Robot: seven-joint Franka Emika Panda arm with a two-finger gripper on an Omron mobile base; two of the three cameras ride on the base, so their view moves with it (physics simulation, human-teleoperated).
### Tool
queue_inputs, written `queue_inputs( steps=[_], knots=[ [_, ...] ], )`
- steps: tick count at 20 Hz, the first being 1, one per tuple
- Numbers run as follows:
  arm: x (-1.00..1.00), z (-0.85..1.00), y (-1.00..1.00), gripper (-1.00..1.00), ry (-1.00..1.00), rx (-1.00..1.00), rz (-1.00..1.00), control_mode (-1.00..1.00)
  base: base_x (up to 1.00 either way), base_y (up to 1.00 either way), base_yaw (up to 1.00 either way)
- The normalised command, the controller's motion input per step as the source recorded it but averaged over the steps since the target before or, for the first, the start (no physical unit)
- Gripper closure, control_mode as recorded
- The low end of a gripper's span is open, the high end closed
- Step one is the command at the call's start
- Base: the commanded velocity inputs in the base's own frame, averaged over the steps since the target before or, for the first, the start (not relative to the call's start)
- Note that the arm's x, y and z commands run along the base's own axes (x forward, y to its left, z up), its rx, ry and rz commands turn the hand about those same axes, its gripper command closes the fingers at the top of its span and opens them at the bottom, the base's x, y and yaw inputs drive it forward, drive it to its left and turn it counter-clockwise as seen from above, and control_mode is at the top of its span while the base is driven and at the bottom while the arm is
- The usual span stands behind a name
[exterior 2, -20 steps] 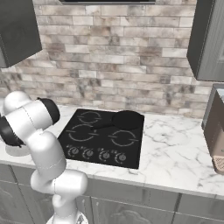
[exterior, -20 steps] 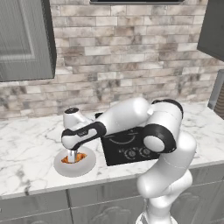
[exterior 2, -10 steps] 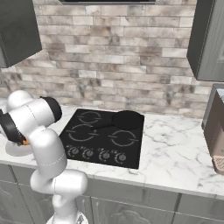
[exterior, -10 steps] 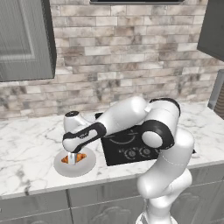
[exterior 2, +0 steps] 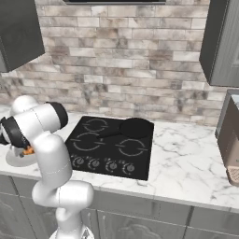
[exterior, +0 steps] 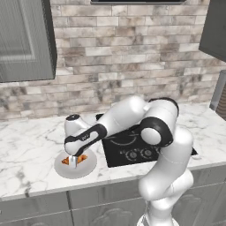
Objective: Pick the croissant and place it on the pan. Then turn on the stove to warm the croissant.
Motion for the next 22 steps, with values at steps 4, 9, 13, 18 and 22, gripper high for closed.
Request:
queue_inputs(
  steps=[4, 9, 13, 18, 22],
  knots=[
    [0.0, -0.32, 0.0, -1.0, 0.0, 0.0, 0.0, -1.0, 0.0, 0.0, 0.0],
    [0.0, -0.17, 0.0, 1.0, 0.0, 0.0, 0.0, -1.0, 0.0, 0.0, 0.0],
    [-0.03, 0.05, 0.0, 1.0, 0.0, 0.0, 0.0, -1.0, 0.0, 0.0, 0.0],
    [-0.11, 0.6, -0.13, 1.0, -0.02, 0.0, 0.0, -1.0, 0.0, 0.0, 0.0],
    [-0.16, 0.78, -0.37, 1.0, -0.06, 0.0, -0.01, -1.0, 0.0, 0.0, 0.0]
  ],
)
